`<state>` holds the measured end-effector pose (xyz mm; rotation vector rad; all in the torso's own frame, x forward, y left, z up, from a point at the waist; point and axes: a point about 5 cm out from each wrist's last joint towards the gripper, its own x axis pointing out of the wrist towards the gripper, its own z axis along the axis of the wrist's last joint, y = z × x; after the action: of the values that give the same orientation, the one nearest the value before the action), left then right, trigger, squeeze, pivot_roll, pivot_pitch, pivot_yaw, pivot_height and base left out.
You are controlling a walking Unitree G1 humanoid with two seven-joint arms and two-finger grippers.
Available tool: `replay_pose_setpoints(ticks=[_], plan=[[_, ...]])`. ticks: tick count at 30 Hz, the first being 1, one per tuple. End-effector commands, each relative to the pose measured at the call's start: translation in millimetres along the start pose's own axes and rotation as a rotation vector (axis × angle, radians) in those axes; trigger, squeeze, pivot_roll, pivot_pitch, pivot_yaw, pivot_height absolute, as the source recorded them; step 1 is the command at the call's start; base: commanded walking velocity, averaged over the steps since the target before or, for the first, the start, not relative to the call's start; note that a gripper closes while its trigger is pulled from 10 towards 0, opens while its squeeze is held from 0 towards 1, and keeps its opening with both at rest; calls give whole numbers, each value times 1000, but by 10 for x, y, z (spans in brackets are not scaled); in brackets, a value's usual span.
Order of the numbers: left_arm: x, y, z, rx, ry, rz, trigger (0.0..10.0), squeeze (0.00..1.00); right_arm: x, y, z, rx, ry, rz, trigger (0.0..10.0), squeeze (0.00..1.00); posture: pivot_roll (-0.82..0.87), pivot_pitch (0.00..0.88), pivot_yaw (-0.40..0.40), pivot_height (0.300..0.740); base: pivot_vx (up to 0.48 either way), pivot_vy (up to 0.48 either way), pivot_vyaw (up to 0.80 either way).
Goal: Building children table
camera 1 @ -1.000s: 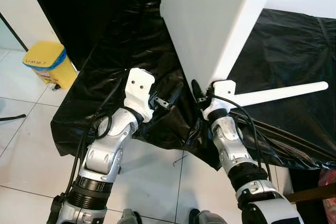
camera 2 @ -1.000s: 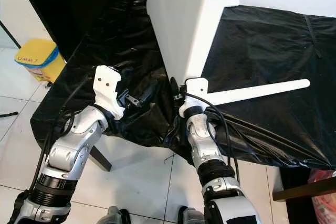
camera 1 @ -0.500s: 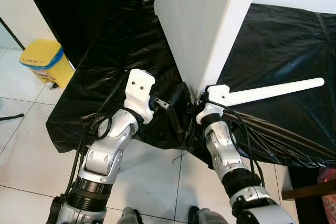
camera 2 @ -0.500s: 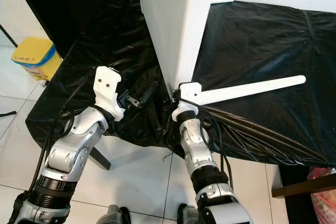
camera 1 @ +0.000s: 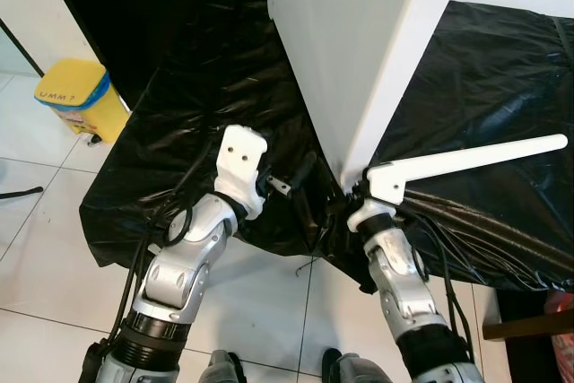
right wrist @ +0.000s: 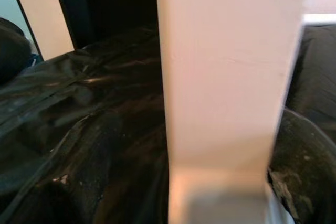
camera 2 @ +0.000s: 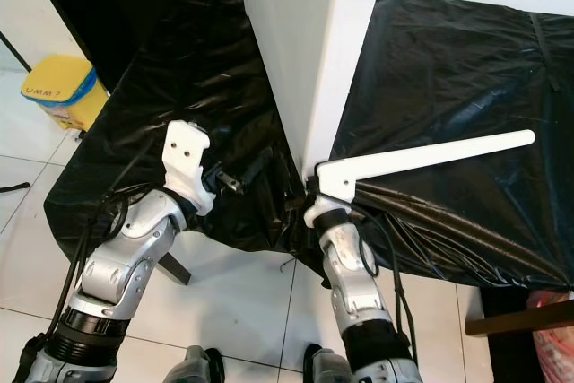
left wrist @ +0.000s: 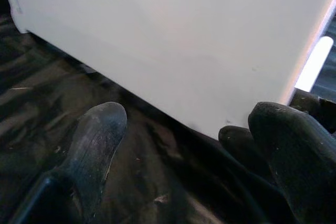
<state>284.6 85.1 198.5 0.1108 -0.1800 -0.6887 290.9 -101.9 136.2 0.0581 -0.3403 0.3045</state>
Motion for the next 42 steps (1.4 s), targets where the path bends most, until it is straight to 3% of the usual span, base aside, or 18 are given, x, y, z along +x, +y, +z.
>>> replay_pose_setpoints(ticks=[1, 5, 10, 19, 24, 30, 42], plan=[[-34, -113, -29, 3, 23, -129, 10000, 0, -110, 5, -65, 14, 47, 13, 10000, 0, 54, 203, -5, 740, 0, 0, 0], [-45, -150, -48, 5, 32, -148, 10000, 0, -235, -7, 3, -17, 41, 46, 10000, 0, 52, 198, -2, 740, 0, 0, 0], [-47, -155, -48, 5, 34, -151, 10000, 0, -269, -27, 30, -36, 38, 44, 10000, 0, 52, 199, -3, 740, 0, 0, 0], [-124, -162, -82, 15, 56, -184, 10000, 0, -492, -170, 191, -89, 48, 39, 10000, 0, 42, 185, -5, 740, 0, 0, 0], [-186, -137, -61, 14, 54, -227, 10000, 0, -495, -328, 238, -117, 61, 24, 10000, 0, 42, 177, -10, 740, 0, 0, 0], [-210, -143, -48, 17, 56, -250, 10000, 0, -477, -404, 266, -125, 65, 7, 10000, 0, 42, 176, -12, 740, 0, 0, 0], [-326, -319, -77, 13, 89, -391, 10000, 0, -412, -675, 220, -158, 114, -68, 10000, 0, 50, 164, -9, 740, 0, 0, 0]])
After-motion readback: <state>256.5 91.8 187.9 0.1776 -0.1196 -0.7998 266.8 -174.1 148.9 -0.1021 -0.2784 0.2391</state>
